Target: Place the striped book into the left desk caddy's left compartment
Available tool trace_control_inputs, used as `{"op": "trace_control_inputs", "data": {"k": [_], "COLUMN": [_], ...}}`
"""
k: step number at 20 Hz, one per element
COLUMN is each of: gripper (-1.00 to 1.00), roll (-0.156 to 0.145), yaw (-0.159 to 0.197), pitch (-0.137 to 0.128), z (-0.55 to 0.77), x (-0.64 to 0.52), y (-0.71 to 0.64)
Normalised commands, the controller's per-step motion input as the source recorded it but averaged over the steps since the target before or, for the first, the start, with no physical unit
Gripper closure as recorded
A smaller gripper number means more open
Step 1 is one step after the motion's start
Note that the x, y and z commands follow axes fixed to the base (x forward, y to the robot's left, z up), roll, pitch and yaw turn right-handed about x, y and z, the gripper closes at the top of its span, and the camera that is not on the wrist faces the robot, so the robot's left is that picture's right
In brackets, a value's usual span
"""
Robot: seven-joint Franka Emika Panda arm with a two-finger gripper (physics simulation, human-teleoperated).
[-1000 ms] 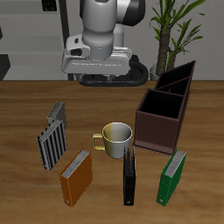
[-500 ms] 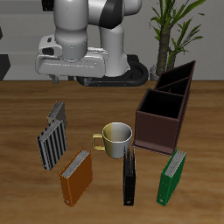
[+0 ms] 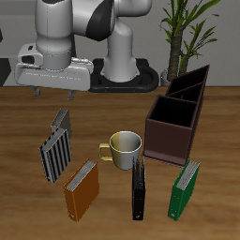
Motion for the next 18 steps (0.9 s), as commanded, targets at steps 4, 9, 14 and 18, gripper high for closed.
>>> {"op": "trace_control_inputs", "data": {"k": [4,9,14,18], "gripper": [-1.0,-1.0,-1.0,-1.0], "roll": [-0.013,-0.015,0.002,0.006], "yaw": [-0.01,-0.036,-0.03,-0.038], "pitch": [0.007,0.023,0.023,0.044], "z": [-0.44,-0.46,-0.32,-0.51], "x": [0.22,0.24,0.17,0.21], "y": [-0.2,-0.03,0.07,0.05]}}
